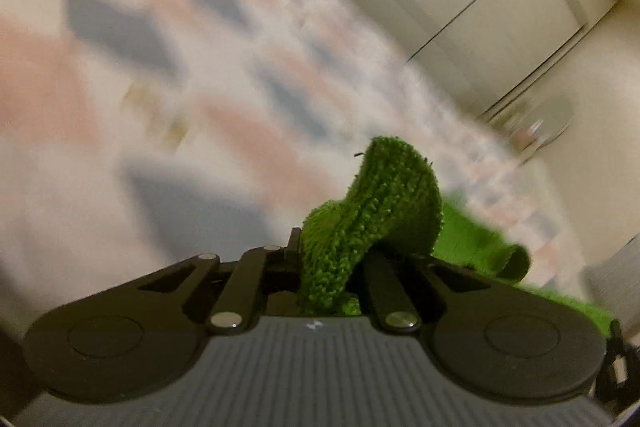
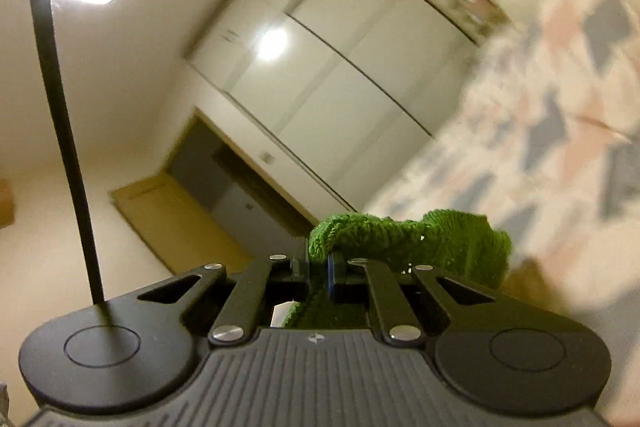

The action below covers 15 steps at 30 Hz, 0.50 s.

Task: Fold clothes

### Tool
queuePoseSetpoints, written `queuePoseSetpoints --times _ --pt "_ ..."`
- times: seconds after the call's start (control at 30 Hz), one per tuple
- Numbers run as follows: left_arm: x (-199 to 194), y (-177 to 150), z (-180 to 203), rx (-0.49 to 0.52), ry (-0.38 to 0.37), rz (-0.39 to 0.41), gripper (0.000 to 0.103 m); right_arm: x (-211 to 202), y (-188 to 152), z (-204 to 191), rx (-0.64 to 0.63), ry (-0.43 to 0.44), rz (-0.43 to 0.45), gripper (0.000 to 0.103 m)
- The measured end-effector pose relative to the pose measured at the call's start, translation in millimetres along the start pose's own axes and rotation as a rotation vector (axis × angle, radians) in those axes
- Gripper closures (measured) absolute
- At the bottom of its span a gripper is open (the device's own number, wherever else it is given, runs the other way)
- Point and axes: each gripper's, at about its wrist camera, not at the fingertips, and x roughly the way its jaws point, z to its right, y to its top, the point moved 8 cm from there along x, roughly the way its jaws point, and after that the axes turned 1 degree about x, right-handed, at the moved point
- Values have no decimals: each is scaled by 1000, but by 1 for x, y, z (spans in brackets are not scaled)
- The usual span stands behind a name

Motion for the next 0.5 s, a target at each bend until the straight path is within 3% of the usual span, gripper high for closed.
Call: queuePoseSetpoints --times 0.1,0.2,0.23,0.3,0.4,0.47,0.5 --pt "11 -36 -10 90 90 -45 93 -17 -49 55 95 -155 -124 95" --pt "6 -34 6 281 183 23 84 -37 -103 110 216 -295 -242 92" --pt "5 -33 14 372 221 46 83 -42 -112 120 238 -306 -245 90" --pt "4 -32 32 562 293 93 74 -47 -120 132 276 -309 -241 74" --pt "10 -42 46 796 363 122 71 -37 -116 128 259 -284 -235 57" --pt "19 -48 45 849 373 106 71 -29 -116 128 225 -307 -244 50" --pt "22 -48 43 844 370 98 75 -25 -119 130 235 -317 -258 50"
